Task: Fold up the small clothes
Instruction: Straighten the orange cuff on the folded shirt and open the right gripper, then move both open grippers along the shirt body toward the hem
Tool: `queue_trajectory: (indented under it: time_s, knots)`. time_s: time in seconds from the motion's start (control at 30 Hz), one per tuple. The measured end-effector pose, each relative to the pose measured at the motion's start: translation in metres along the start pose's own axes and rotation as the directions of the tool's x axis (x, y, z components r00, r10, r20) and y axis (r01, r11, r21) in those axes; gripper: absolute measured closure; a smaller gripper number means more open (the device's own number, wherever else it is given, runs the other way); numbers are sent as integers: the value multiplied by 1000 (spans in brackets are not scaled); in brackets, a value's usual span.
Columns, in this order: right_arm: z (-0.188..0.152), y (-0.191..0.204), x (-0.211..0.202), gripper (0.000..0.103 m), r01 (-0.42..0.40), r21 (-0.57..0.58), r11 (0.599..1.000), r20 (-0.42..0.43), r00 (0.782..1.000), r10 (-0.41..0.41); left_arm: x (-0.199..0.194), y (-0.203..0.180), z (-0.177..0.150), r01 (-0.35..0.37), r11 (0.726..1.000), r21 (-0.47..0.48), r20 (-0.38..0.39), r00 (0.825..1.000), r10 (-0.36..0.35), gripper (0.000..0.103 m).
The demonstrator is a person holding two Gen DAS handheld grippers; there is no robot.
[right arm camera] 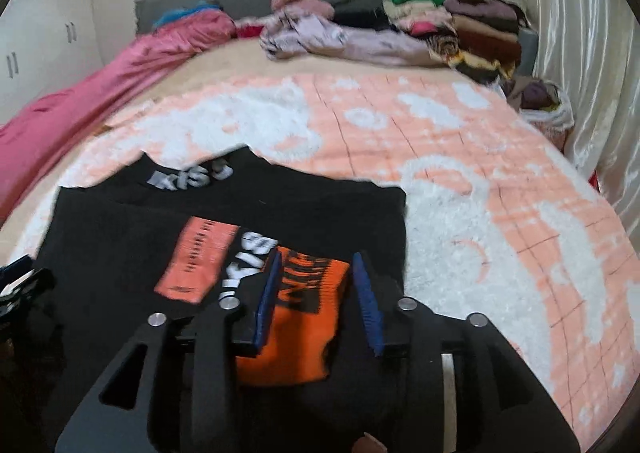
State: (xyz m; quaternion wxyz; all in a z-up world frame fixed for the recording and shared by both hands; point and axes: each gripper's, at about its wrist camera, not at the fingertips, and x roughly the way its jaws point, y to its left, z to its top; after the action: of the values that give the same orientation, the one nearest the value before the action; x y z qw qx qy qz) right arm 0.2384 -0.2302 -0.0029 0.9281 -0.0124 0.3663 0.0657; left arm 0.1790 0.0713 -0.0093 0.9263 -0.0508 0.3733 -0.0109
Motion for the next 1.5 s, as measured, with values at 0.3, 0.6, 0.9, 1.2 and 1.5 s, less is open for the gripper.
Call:
queue_trajectory:
  time_s: [0.3,0.6,0.9,1.2,1.5]
  knots:
    - [-21,38,-6,56,-133,-106,985,-88,988,124,5,-12,-4,-13,998,58,-45,999,15,23]
    - [-31,44,3,51,-113,-102,988,-116,988,101,6,-9,-7,-19,998,60,-58,998,23,23]
    - [-26,31,-16,30,-146,-2,989,-60,987,146,-4,-9,-5,-3,999,42,-19,1000,4,22]
    - [-21,36,-28,10,-154,23,988,-33,987,154,-16,-2,-5,-1,1000,21,12,1000,0,17]
    - [-19,38,-38,9,-150,29,988,-7,989,150,-35,8,-6,-52,998,29,67,996,50,10]
